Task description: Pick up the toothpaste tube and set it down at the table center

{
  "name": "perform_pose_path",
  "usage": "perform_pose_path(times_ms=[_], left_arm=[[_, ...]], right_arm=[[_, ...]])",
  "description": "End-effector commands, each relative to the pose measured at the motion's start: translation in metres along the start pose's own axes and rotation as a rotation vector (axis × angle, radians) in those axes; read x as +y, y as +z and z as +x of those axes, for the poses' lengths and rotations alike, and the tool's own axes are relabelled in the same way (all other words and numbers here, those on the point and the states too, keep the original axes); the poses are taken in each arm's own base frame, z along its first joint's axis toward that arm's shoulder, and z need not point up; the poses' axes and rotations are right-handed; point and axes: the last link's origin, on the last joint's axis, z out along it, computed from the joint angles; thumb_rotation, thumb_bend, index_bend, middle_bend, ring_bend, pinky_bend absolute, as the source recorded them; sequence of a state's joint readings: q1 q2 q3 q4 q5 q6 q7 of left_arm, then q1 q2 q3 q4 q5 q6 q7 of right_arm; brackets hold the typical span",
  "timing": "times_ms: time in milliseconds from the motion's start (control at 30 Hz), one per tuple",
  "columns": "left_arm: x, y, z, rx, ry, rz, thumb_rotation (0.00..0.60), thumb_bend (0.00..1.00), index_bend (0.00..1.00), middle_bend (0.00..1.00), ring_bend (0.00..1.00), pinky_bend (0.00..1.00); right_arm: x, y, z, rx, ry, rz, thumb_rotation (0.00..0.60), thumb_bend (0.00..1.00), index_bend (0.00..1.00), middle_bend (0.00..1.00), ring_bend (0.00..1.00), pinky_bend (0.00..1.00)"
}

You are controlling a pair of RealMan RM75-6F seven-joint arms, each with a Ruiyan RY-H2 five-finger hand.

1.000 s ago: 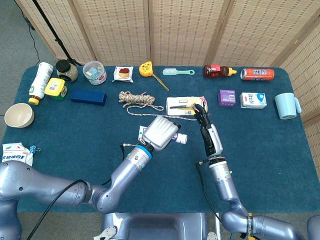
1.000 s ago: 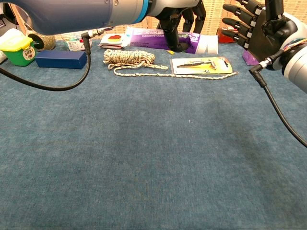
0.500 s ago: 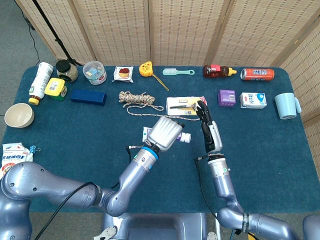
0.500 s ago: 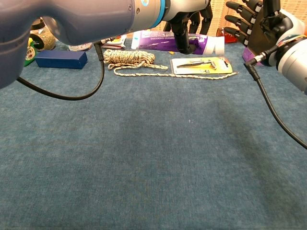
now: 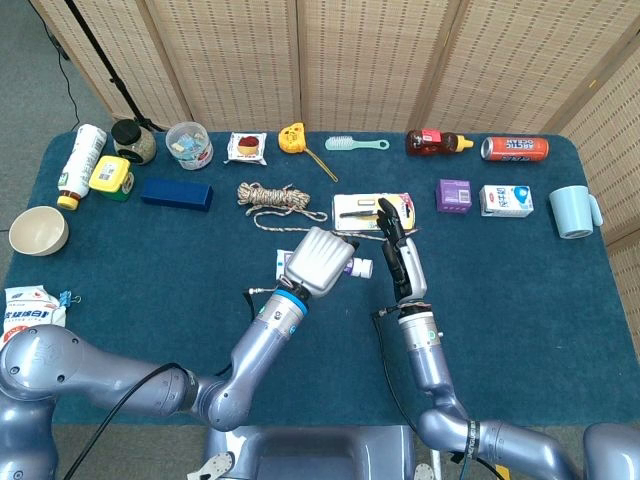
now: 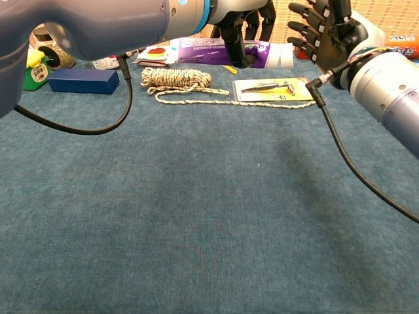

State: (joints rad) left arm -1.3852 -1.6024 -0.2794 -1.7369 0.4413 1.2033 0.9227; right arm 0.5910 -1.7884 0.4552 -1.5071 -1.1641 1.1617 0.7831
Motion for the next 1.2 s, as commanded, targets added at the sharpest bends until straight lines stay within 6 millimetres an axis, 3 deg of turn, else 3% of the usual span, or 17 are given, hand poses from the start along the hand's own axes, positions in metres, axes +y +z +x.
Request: perform_pose_path(times_ms=[33, 567, 1200], left_arm=[[-0.001, 0.0, -0.001, -0.002, -0.002, 0.003, 0.6, 1.0, 0.62, 0.53, 0.59, 0.63], [0.002, 0.002, -0.005, -0.015, 0.012, 0.002, 0.6, 1.0, 0.62, 0.53, 0.59, 0.63], [0.004, 0.007, -0.001, -0.025, -0.035, 0.012, 0.6, 1.0, 0.63, 0.53, 0.59, 0.63]], right_arm=[[0.001, 0.0, -0.003, -0.001, 0.003, -0.001, 0.112, 0.0, 0.0, 0.0, 0.0, 0.0], [0.0, 0.001, -0.017, -0.007, 0.01, 0.015, 0.116, 0.0, 0.0, 0.0, 0.0, 0.0], [0.001, 0.0, -0.019, -0.037, 0.026, 0.004, 0.12, 0.0, 0.0, 0.0, 0.0, 0.0]])
